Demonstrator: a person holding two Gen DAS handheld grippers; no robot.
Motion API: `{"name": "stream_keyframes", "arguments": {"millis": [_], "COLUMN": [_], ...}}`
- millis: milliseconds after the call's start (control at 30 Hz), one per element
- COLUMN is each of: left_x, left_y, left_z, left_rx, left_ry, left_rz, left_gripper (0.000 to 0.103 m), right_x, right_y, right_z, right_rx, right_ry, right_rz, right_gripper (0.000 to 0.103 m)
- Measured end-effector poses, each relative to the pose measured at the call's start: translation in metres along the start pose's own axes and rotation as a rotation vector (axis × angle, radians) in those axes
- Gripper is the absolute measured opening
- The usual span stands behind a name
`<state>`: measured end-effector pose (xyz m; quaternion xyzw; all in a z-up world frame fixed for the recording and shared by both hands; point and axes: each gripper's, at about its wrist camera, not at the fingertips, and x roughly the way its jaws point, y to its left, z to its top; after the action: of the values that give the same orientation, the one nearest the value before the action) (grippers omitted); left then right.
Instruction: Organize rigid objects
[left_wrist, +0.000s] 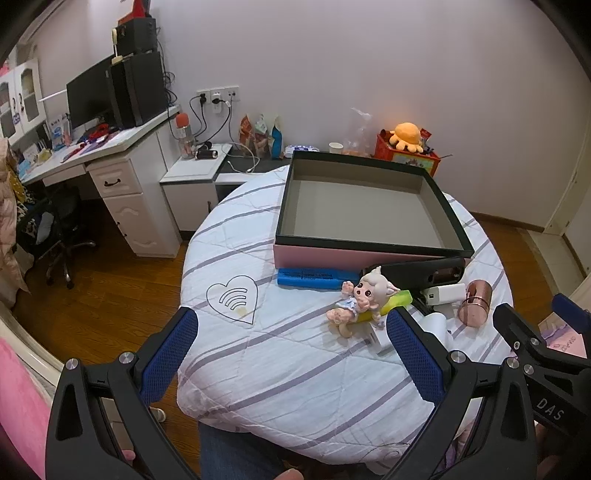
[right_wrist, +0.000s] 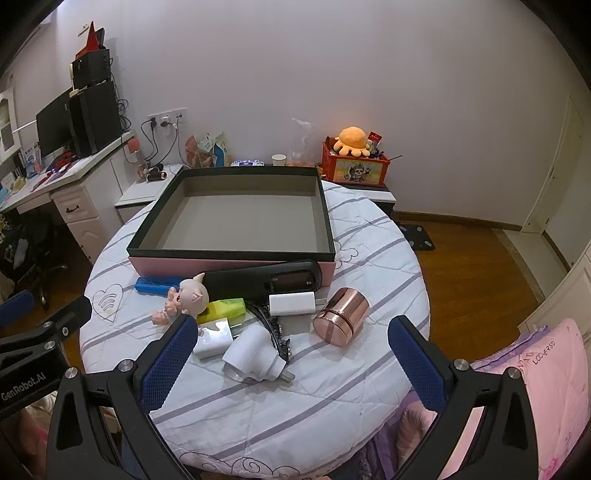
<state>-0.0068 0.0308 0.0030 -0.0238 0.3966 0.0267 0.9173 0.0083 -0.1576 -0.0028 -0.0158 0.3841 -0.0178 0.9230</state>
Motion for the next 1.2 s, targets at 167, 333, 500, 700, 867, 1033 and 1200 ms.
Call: {"name": "stream_keyframes", "arguments": {"millis": [167, 333, 500, 700, 867, 1033, 1200], "left_x": [-0.003, -0.012, -0.026, -0.033, -0.039, -0.044, -0.044], "left_y": [0.002, 0.005, 0.006, 0.006, 0.003, 0.002, 0.001], "left_z": [0.0, 0.0, 0.0, -0.002, -0.004, -0.006, -0.007], "left_rx": [0.002, 0.002, 0.003, 0.005, 0.014, 0.018, 0.017], "left_ry": [-0.015, -0.036, -0.072, -0.081, -0.094, -0.1, -0.1], "left_rz": [0.017, 0.021, 0.019, 0.01, 0.005, 0.004, 0.006], "left_gripper": [0.103, 0.103, 0.103, 0.103, 0.103, 0.103, 0.103], "right_x": [0.0, -0.004, -0.014, -0.025, -0.033, -0.038, -0.04], "right_y": [0.002, 0.005, 0.004, 0.002, -0.002, -0.005, -0.006], "right_z": [0.0, 0.0, 0.001, -0.001, -0.004, -0.006, -0.007], "right_rx": [-0.006, -0.012, -0.007, -0.002, 0.01, 0.018, 0.019], "right_ry": [-0.001, -0.011, -0.03, -0.049, -0.06, -0.069, -0.072], "right_rz": [0.005, 0.011, 0.01, 0.002, -0.004, -0.008, -0.004], "right_gripper": [0.103, 0.103, 0.103, 0.103, 0.103, 0.103, 0.103]}}
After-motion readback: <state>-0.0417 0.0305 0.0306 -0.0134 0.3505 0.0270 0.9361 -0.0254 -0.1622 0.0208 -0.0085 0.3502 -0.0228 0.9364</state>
